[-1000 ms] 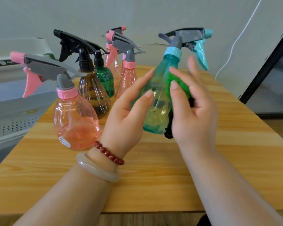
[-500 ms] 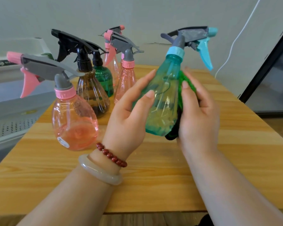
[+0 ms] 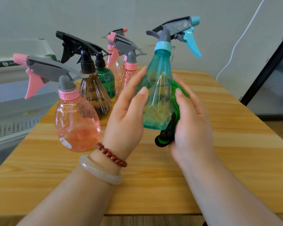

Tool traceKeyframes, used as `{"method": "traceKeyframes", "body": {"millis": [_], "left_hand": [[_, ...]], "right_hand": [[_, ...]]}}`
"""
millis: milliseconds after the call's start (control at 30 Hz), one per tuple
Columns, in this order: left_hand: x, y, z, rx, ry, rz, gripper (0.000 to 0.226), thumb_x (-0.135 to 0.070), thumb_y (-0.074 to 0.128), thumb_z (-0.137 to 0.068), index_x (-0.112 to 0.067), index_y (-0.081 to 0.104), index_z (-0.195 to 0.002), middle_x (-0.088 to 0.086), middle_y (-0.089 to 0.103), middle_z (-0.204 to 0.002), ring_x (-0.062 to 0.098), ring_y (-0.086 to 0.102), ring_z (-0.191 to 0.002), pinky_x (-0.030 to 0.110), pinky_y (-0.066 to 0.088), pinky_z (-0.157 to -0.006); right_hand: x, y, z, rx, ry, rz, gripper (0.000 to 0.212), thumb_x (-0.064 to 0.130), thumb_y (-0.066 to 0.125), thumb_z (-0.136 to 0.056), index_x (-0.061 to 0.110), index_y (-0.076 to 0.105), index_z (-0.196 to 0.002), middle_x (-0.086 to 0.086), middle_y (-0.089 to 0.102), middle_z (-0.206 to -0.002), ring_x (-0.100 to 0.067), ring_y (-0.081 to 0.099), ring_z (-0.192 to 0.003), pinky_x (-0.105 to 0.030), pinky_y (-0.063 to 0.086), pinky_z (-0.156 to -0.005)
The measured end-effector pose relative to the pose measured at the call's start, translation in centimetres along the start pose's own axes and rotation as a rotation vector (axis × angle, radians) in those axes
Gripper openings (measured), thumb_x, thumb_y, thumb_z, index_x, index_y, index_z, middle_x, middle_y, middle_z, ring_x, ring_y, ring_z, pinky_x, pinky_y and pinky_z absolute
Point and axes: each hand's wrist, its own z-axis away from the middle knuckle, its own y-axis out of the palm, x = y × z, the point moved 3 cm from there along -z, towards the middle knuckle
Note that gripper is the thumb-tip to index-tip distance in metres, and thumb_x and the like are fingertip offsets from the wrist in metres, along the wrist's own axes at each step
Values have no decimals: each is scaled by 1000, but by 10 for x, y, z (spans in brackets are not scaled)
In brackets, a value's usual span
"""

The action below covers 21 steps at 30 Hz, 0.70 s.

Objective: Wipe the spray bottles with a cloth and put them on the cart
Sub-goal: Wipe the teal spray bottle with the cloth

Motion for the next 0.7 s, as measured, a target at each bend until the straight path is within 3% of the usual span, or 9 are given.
{"method": "traceKeyframes", "body": {"millis": [100,167,267,367,467,567,633,700], "left_hand": [[5,1,-2,-2,7,-122,35,-29,36,-104,-42,45,-135,-25,48,-133,-19,39,-125,3,30,-103],[7,4,-1,-16,52,-272,33,-34,35,-101,-44,47,-130,-15,47,-130,-17,39,-121,0,26,-100],[10,9,-1,30,52,-326,33,-34,40,-105,-38,48,-136,-22,47,-124,-24,38,-116,-4,27,-94],[11,13,2,94,15,-299,43,-36,55,-99,-46,40,-138,-31,48,-124,-21,42,-120,2,33,-98],[6,9,0,45,11,-111,41,-28,60,-97,-41,46,-134,-33,58,-117,-15,53,-113,8,43,-93],[3,1,-2,-44,20,50,48,-38,53,-91,-31,51,-139,-14,58,-137,3,54,-128,35,46,-107],[2,-4,-2,-70,7,104,48,-33,48,-94,-26,52,-142,-13,55,-143,2,49,-133,35,45,-109],[2,-8,-3,-62,35,67,46,-30,44,-98,-23,51,-143,-17,54,-141,-2,49,-132,27,46,-107]], "right_hand": [[0,0,0,-16,10,14,31,9,48,-102,25,70,-116,1,71,-121,-16,65,-115,-40,53,-96],[0,-3,-2,-37,13,54,30,9,50,-101,27,72,-112,1,71,-119,-17,65,-115,-43,51,-100],[0,-11,-7,-93,23,125,29,10,54,-99,29,74,-108,2,73,-116,-16,66,-113,-43,51,-100],[-1,-13,-7,-65,-21,224,26,21,58,-95,37,71,-111,6,70,-120,-13,65,-115,-41,51,-101],[5,-9,1,-20,-258,434,25,27,60,-90,28,58,-115,7,66,-125,-4,64,-110,-28,51,-92],[10,0,12,183,-531,574,13,14,57,-96,15,51,-108,-8,54,-142,-7,60,-116,-13,43,-93],[10,1,15,253,-686,716,15,14,58,-95,11,54,-109,-16,50,-141,-11,52,-129,-19,38,-104],[14,1,13,228,-803,822,17,19,61,-93,9,62,-107,-17,49,-131,-9,47,-125,-19,34,-105]]}}
